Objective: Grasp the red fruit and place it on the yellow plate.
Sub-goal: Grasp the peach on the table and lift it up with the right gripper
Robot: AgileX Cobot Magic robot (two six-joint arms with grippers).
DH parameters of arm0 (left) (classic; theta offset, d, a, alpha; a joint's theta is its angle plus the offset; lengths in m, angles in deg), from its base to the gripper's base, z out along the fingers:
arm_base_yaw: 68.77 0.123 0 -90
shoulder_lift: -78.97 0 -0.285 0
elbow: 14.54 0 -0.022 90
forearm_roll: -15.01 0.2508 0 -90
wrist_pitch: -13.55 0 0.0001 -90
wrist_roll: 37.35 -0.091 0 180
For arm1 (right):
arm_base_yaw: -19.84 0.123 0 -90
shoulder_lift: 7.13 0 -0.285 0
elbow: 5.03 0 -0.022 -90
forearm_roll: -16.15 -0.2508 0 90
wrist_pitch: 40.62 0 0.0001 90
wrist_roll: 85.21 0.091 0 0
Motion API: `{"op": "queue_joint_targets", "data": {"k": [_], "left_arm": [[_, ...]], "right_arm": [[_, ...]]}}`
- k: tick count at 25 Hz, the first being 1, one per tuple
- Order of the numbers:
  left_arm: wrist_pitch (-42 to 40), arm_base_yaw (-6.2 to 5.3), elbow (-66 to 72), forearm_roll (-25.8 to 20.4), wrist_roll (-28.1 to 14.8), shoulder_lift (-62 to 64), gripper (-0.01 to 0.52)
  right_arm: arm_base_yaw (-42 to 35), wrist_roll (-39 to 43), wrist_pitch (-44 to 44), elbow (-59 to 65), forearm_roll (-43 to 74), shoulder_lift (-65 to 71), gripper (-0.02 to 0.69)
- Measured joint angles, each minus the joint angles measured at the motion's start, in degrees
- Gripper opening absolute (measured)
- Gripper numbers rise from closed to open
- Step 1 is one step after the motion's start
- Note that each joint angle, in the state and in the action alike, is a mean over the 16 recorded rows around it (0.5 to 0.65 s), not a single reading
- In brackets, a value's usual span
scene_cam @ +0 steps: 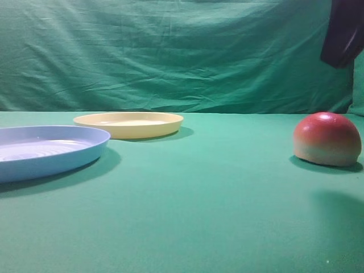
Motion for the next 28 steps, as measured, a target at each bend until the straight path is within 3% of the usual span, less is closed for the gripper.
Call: {"op": "queue_joint_targets", "data": {"k": [6, 10, 16, 28], "left_arm": [[0.0, 0.0, 0.0, 0.0, 0.0, 0.0, 0.157], [0.0, 0.0, 0.0, 0.0, 0.0, 0.0, 0.157], [0.0, 0.0, 0.0, 0.0, 0.0, 0.0, 0.157], [0.0, 0.0, 0.0, 0.0, 0.0, 0.0, 0.157]], "right_arm": [[0.0, 1.2, -2.3, -0.5, 1.7, 4.2, 0.592], [0.0, 1.5, -4.5, -0.6, 2.7, 7.7, 0.638], [0.0, 1.6, -7.6, -0.9, 3.6, 12.4, 0.569], [1.6, 1.7, -8.3, -12.1, 2.6, 16.1, 0.277]]}}
